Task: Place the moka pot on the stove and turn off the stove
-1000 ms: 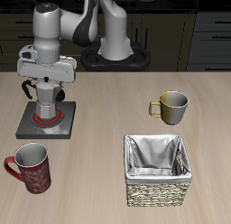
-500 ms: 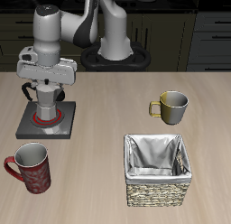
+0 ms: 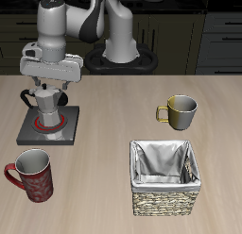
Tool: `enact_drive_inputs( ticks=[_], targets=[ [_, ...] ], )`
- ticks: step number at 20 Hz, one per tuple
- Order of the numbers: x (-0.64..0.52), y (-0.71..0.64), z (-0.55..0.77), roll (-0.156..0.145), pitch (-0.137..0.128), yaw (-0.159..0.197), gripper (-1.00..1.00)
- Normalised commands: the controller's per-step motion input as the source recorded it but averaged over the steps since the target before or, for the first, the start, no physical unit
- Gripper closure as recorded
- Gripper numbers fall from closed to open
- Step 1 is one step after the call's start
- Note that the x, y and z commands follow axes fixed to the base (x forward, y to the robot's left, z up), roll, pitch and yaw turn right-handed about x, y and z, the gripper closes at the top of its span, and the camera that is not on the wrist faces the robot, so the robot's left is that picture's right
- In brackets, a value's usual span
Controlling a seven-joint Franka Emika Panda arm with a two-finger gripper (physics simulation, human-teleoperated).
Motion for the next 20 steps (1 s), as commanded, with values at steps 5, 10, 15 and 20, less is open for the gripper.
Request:
enact_drive_inputs(
  ticks=[5, 10, 15, 20],
  targets=[
    [-0.2, 0.06, 0.17, -0.012, -0.015, 0.01, -1.0],
    [-0.25, 0.12, 0.14, -0.01, 0.009, 0.03, -1.0],
    [-0.2, 0.09, 0.15, -0.005, -0.01, 0.01, -1.0],
    [-0.22, 0.04, 0.16, 0.035, 0.011, -0.023, -1.0]
  ],
)
